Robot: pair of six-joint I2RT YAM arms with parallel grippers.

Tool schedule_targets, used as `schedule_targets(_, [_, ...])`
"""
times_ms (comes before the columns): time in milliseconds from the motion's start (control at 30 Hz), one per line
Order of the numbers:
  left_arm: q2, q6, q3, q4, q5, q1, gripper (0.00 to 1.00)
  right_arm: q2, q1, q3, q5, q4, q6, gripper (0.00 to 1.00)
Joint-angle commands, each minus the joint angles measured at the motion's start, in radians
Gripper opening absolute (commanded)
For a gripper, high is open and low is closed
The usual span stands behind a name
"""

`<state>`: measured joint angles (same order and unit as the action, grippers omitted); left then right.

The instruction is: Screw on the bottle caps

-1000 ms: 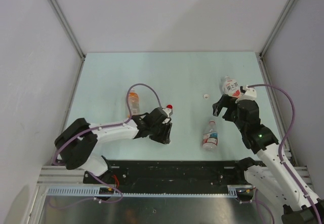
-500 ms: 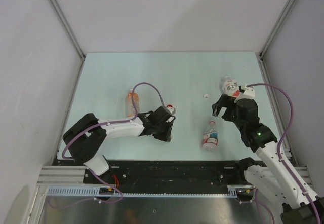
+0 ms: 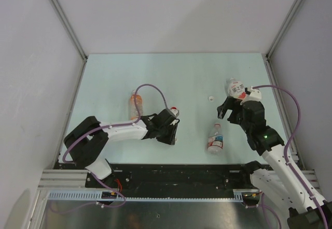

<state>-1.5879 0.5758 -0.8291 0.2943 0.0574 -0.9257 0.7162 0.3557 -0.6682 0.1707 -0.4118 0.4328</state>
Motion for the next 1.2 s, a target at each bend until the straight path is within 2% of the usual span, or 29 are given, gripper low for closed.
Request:
schedule_targets(0, [0.053,0.027,-0.035,0.002,-0.047,0.006,0.39,-0.006,-0.006,-0.007,-0.01,0.03,-0.009,0.99])
schedule_targets(300, [0.031,0.026,-0.053,-0.033,-0.003,0.036,0.38,0.014,-0.019,-0.007,-0.014,0.024,-0.005,0.99])
schedule_targets(700, [-0.038,0.02,-0.051,-0.033,-0.024,0.036,0.26,0.016,-0.031,-0.007,-0.027,0.021,-0.003,0.99])
schedule_targets(767, [-0.041,0.023,-0.039,-0.033,-0.034,0.036,0.23,0.015,-0.032,-0.007,-0.028,0.021,-0.003,0.99])
schedule_targets(900, [-0.072,0.029,-0.044,-0.033,-0.041,0.031,0.03,0.015,-0.035,-0.007,-0.034,0.021,-0.001,0.99])
schedule_targets(1067, [-0.098,-0.005,-0.073,-0.04,-0.027,0.026,0.0,0.015,-0.036,-0.007,-0.041,0.021,0.001,0.99])
schedule_targets(1167, [-0.034,-0.044,-0.068,-0.1,0.05,0.032,0.0,0.005,-0.041,-0.007,-0.075,0.025,0.001,0.99])
